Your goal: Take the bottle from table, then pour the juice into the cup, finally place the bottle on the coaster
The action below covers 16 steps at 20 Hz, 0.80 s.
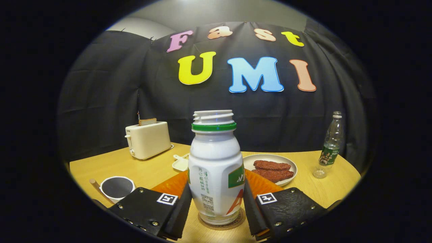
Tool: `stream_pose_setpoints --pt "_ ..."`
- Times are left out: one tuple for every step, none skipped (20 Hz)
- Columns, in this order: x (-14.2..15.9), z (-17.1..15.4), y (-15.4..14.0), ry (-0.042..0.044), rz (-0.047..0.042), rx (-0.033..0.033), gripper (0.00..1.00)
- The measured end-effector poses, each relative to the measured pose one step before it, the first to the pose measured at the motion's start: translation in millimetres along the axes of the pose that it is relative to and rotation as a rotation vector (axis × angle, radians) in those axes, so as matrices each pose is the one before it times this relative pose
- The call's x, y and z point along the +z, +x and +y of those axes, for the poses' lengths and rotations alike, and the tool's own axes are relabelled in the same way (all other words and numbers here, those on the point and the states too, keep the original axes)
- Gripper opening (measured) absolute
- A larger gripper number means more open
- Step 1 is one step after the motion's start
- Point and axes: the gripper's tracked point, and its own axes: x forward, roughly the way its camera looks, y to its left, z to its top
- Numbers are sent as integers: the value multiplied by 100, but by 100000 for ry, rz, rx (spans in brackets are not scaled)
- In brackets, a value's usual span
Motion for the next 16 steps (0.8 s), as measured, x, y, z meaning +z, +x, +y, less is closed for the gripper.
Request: stream_pose_setpoints --pt "-210 -164 175 -550 404 -137 71" --pt "-134 19 121 -861 91 -3 71" --pt "-89 -96 170 -791 -24 -511 71" --pt "-317 -19 72 -688 290 -173 71" --pt "-253 95 60 280 380 310 71" --pt "-152 49 164 453 476 113 71" --pt "-64 -99 86 292 -88 -63 71" --pt "-139 -58 -33 273 -199 -1 71" --pt "-283 -97 62 -90 44 -379 71" --pt "-28 -7 -69 138 -174 261 71" --pt "117 -41 69 257 -521 -154 71" --pt "-20 -129 41 111 -649 -171 71" --pt "-106 77 -71 36 -502 267 71" --pt "1 -22 142 132 -523 78 71" --pt "-37 18 -104 188 -591 17 71" --pt "-24 -9 -3 49 101 92 71"
